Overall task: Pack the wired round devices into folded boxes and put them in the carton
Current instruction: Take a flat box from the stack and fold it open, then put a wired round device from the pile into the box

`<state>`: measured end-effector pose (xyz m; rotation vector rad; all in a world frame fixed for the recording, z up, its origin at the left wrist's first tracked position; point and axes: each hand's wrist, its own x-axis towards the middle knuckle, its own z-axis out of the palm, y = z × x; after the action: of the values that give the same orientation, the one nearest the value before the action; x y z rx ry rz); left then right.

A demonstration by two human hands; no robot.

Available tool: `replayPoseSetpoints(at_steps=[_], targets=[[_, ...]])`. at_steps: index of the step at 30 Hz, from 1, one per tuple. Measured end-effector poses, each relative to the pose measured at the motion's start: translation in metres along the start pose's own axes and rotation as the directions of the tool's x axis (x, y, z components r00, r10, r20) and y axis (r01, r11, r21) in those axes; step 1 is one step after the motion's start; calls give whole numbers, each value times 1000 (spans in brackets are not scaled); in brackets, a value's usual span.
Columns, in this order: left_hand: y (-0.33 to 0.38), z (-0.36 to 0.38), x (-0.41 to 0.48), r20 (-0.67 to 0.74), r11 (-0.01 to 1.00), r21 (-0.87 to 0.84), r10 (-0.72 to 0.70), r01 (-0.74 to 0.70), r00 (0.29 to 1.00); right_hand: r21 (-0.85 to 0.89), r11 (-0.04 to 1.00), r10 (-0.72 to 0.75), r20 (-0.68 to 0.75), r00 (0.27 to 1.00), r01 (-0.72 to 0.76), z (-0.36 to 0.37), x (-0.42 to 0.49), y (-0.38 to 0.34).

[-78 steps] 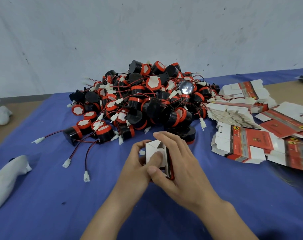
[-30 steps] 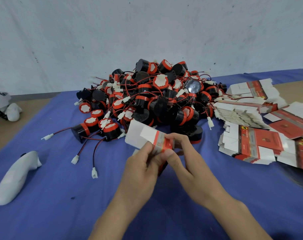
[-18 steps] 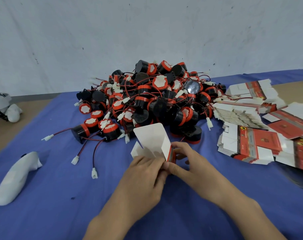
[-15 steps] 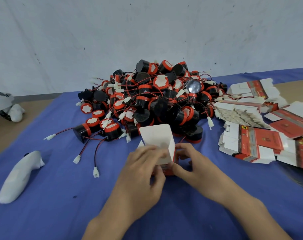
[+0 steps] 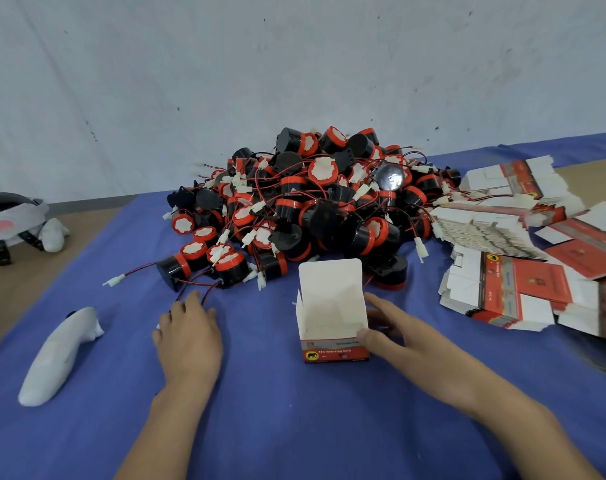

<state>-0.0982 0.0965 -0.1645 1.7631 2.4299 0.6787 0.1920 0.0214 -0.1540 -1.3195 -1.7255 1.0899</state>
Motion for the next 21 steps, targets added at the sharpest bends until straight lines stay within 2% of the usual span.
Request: replayPoseSetpoints(at_steps=[3, 6, 8, 10, 13, 15, 16, 18, 21], targets=[[-2, 2, 3, -65, 999, -43, -8, 5, 998, 70, 998, 1, -58, 998, 3, -1, -1, -3], [3, -7, 1, -170, 942, -336, -61, 1, 984, 33, 997, -68, -146, 987, 73, -1, -4, -8], [10, -20, -5, -265, 857, -514, -104, -49, 959, -102, 985, -162, -249, 955, 141, -1, -5, -9], [18, -34, -16, -356, 778, -616, -134, -125, 925, -283, 939, -289, -341, 894, 196, 3, -6, -15], [31, -48, -39, -440, 662, -712, -163, -233, 883, -509, 819, -514, -444, 734, 266, 15, -6, -27], [40, -51, -58, -455, 597, -746, -130, -296, 881, -620, 726, -633, -434, 641, 297, 26, -4, -35], [45, -51, -68, -460, 576, -749, -95, -329, 883, -656, 690, -667, -411, 622, 306, 30, -4, -39], [54, -51, -88, -480, 552, -731, 3, -402, 877, -691, 653, -685, -366, 630, 309, 34, -2, -43], [64, -47, -104, -499, 535, -672, 183, -511, 847, -690, 659, -658, -337, 673, 300, 33, 0, -48]])
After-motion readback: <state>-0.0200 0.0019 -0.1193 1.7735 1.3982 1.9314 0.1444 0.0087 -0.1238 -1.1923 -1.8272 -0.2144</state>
